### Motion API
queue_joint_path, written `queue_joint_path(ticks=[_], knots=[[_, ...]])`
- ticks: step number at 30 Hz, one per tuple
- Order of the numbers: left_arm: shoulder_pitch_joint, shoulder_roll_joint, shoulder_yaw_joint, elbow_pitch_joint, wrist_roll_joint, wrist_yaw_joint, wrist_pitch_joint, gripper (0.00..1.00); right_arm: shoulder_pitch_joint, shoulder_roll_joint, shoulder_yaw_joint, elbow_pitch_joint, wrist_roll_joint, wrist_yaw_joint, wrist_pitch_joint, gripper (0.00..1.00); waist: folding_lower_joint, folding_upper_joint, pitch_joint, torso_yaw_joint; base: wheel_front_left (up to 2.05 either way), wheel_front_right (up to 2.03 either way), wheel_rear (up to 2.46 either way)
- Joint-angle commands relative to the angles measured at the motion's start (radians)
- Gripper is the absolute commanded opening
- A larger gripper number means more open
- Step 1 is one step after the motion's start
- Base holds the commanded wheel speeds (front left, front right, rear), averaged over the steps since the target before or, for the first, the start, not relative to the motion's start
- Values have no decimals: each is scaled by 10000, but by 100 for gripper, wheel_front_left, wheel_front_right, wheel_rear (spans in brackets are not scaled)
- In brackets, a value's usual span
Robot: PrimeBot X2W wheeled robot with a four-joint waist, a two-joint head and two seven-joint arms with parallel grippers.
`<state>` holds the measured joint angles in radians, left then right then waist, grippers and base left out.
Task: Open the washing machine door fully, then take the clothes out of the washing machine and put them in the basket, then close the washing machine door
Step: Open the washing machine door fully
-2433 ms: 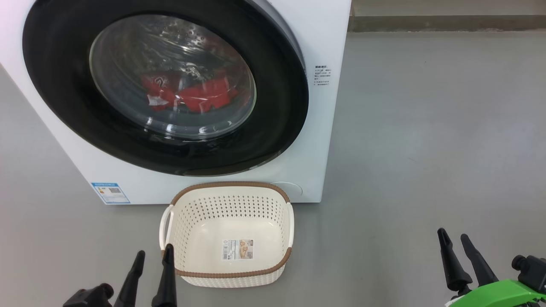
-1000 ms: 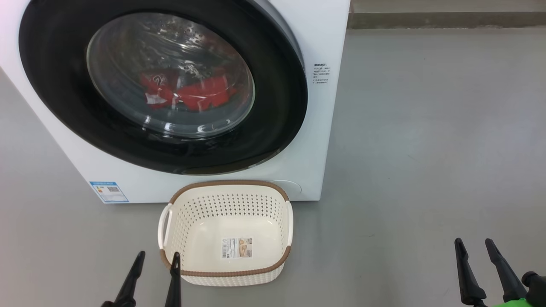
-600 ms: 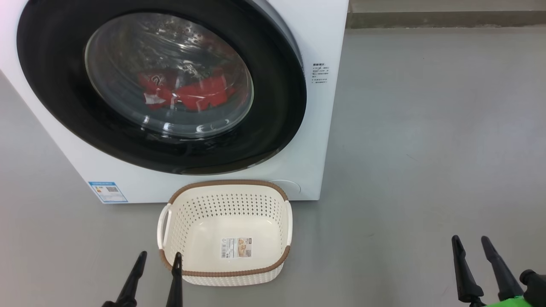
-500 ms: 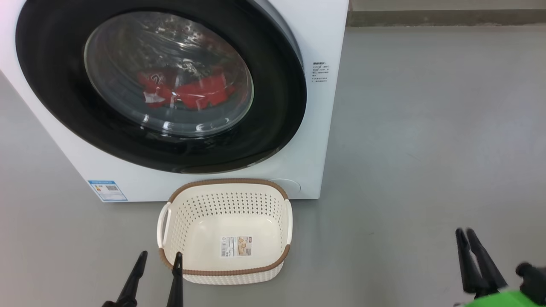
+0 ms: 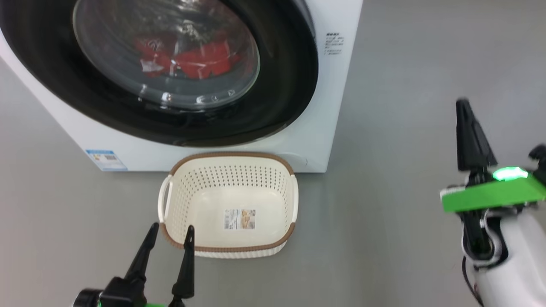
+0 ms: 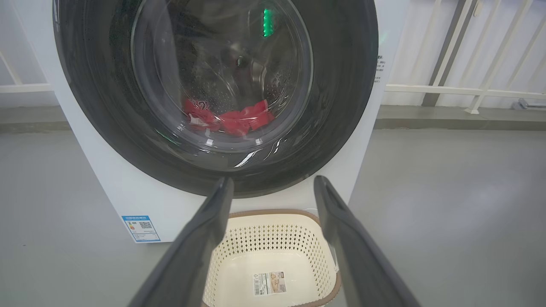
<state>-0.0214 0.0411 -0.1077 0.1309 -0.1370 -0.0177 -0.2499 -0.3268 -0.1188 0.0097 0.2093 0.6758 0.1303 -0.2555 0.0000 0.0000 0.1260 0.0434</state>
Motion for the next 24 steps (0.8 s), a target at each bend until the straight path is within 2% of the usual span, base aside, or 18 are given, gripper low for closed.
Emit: queue_joint_path(ticks=[1, 11, 15, 20, 24], knots=[[-364, 92, 245, -303, -60, 0, -118, 100, -511, -126, 327, -208, 70, 4, -63, 0, 0, 0, 482, 324, 0, 0, 0], [-1102, 91, -117, -478, -427, 143, -118, 100, -3084, -966, 1553, 133, 1460, 4, -63, 0, 0, 0, 1730, 902, 0, 0, 0], [-1345, 91, -292, -464, -541, 175, -118, 100, -3963, -1456, 2282, 532, 2814, 4, 98, 0, 0, 0, 2047, 1112, 0, 0, 0], [-1630, 91, -511, -446, -676, 219, -118, 100, -5035, -1998, 3003, 941, 4673, 4, 883, 0, 0, 0, 2450, 1333, 0, 0, 0], [-1802, 91, -616, -422, -749, 228, -118, 100, -5631, -2298, 3385, 1102, 5509, 4, 1454, 0, 0, 0, 2687, 1448, 0, 0, 0]])
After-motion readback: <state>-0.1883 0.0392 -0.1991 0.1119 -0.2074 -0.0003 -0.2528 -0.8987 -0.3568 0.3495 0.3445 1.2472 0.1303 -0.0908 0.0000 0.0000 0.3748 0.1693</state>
